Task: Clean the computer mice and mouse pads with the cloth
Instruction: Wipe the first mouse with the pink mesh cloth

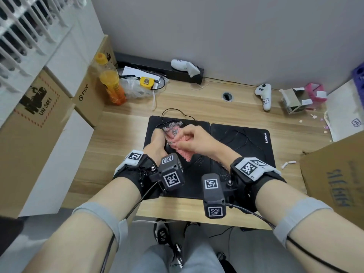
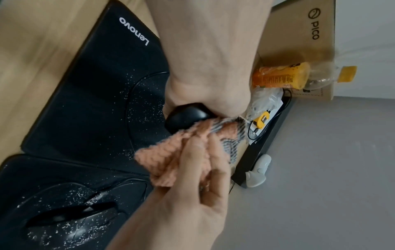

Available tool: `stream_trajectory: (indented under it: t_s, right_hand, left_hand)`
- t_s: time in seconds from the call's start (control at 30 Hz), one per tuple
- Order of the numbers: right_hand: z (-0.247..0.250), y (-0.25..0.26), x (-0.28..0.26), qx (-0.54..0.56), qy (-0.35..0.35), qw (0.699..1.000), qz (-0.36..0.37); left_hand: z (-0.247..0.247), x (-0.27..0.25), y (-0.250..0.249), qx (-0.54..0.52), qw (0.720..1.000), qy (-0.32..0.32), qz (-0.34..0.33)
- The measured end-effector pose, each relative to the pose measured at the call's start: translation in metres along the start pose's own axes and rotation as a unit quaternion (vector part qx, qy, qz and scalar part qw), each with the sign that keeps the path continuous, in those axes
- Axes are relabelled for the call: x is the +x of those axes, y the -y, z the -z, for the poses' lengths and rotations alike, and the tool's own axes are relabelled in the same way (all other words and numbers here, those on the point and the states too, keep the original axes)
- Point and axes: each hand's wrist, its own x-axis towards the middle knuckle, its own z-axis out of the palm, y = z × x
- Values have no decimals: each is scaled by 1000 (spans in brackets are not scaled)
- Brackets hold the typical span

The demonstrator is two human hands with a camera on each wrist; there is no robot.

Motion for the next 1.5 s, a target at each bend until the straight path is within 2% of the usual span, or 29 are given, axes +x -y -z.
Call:
stream_trajectory:
  t_s: [0.07,0.13,0.23,0.3,0.33,0.4,0.6,0.67,0.73,0.8,0.9,1.0,1.07,1.2,1.27,1.4,1.5]
  right_hand:
    - [8,-8,-4,-67,37,997,-26]
    - [14,-17,-4,-120,10,990,-73]
    - [17,-22,3,-4,-98,987,-127]
    - [16,-17,13,56,-161,978,-124]
    - [16,-12,18,58,-168,977,-121]
    - [13,-1,27,47,-146,981,-116]
    - [-9,4,28,37,-76,993,-79]
    - [-14,-1,23,35,-72,995,-62]
    - [-17,-4,19,11,-69,997,-45]
    - [-19,-7,17,14,-93,994,-50]
    - [-20,-12,21,52,-168,980,-92]
    - [-21,-11,24,92,-219,963,-129]
    - [-24,-8,26,117,-220,959,-132]
    - [-30,0,21,97,-146,979,-102]
    - [-25,-1,21,86,-157,977,-112]
    - [-16,0,27,135,-226,954,-145]
    - [-20,4,26,151,-217,957,-121]
  left_hand:
    - [-1,-17,-4,25,1000,-2,-5]
    - [0,-20,-6,8,1000,15,-12]
    - [-1,-20,-9,4,999,33,-31]
    - [-3,-20,-12,-1,998,53,-39]
    - [-4,-20,-12,3,997,62,-42]
    - [-6,-24,-10,19,996,76,-45]
    - [-6,-32,-12,-5,996,40,-74]
    - [-1,-30,-14,-1,998,12,-62]
    - [4,-29,-15,17,999,11,-49]
    - [6,-29,-14,39,997,37,-51]
    - [10,-29,-8,86,990,95,-49]
    - [15,-27,-5,116,985,116,-55]
    - [15,-27,-6,104,985,123,-68]
    - [8,-29,-8,65,991,85,-83]
    - [6,-29,-5,64,990,91,-81]
    - [8,-29,-4,75,985,135,-77]
    - [6,-29,-9,37,987,140,-65]
